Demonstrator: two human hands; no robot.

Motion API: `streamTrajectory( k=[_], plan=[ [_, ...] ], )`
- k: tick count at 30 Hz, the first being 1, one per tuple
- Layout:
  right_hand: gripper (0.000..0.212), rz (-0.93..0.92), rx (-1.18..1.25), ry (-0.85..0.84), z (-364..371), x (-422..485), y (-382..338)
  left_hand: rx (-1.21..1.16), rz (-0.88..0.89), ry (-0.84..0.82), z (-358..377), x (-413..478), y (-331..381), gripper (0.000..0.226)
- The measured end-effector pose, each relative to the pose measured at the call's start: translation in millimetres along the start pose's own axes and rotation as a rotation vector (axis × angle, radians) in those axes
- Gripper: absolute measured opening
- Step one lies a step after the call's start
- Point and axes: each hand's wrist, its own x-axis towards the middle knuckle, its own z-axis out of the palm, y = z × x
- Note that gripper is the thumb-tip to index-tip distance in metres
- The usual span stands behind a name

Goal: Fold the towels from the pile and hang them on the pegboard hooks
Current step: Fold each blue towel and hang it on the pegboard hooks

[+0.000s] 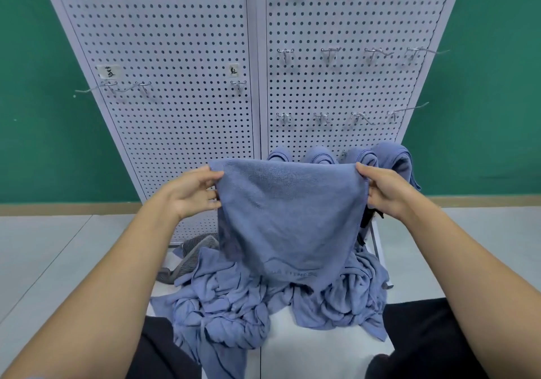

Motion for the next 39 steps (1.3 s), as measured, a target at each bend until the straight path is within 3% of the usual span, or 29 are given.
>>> streamTrajectory(
  k=[5,11,15,20,23,25,31,35,39],
  plan=[
    [0.023,-0.063,-0.049,0.025,-3.0,0.9,2.7,0.054,0.146,0.118,4.7,2.4,-4.9,0.018],
    [0.009,-0.078,-0.149,0.052,-3.1,-0.5,2.3,0.385,0.188,0.335,8.3,6.1,-10.2,0.021],
    [0.004,-0.124,-0.165,0.102,-5.1,-0.1,2.2,0.363,0.266,0.484,8.2,8.0,-9.2,0.014],
    [0.017,-0.169,-0.186,0.190,-8.9,1.1,1.7,0.329,0.295,0.498,5.8,2.8,-7.7,0.005],
    [0.005,-0.229,-0.225,0.122,-5.1,-1.4,0.2,0.286,0.302,0.445,2.8,0.3,-5.0,0.005],
    [0.012,-0.266,-0.269,0.053,-2.7,-4.0,-1.6,0.293,0.298,0.406,0.8,-1.9,-2.7,0.009],
    [0.032,-0.405,-0.718,0.003,0.2,-3.8,3.5,0.575,0.299,0.373,-1.4,-4.2,-10.6,0.039],
    [0.028,-0.477,-1.086,0.055,-1.6,1.2,5.4,0.953,0.390,0.426,-4.2,-6.8,-14.4,0.030],
    [0.017,-0.565,-1.169,0.119,-0.8,-1.7,2.7,1.154,0.457,0.433,-15.9,-7.9,-11.2,0.014]
  ],
)
